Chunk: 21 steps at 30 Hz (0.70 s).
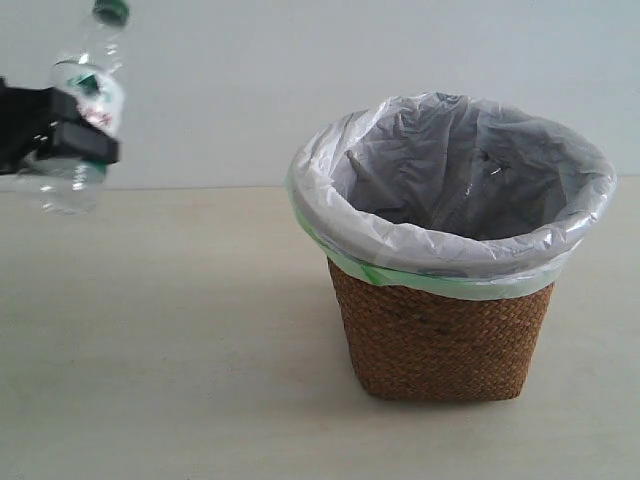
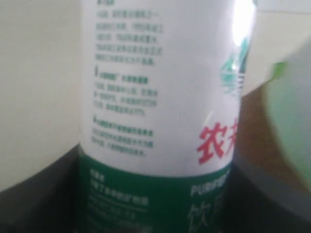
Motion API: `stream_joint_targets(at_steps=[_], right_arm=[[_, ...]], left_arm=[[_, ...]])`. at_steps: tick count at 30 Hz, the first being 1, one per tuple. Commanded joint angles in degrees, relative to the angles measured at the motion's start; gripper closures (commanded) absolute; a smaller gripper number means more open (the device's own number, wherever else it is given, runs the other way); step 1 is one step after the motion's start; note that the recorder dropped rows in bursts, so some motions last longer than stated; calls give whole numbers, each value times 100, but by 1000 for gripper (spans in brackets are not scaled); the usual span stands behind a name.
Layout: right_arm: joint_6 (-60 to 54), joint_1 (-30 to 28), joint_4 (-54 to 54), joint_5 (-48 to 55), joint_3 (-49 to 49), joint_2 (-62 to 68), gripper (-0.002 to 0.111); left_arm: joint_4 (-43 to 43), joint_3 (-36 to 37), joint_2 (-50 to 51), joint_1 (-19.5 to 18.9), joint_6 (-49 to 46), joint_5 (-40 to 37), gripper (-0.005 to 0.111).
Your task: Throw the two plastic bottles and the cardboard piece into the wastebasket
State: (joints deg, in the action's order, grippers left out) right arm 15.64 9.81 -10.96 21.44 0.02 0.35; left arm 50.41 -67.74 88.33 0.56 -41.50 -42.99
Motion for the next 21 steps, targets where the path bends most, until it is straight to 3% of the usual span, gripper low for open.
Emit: stream_joint_targets(at_steps=[1, 4, 6, 10, 14, 21], right_arm=[[-14, -9, -9, -21, -2, -35, 108], [-14, -9, -9, -21, -2, -35, 108], [-14, -9, -9, -21, -2, -35, 108], [-14, -9, -9, -21, -2, -35, 108], [-14, -9, -9, -21, -2, -35, 108], [-14, -9, -9, -21, -2, -35, 108]], left_arm=[[3320, -386, 62, 1258, -2304, 124, 80], [4645, -1117, 265, 1962, -2531, 471, 35], [4514, -1639, 397, 2146, -1351, 817, 17], [2736, -2223, 513, 2146, 194, 639, 15], [1452, -2249, 502, 2092, 866, 566, 15], [-3498, -2077, 502, 1840, 3274, -519, 15]])
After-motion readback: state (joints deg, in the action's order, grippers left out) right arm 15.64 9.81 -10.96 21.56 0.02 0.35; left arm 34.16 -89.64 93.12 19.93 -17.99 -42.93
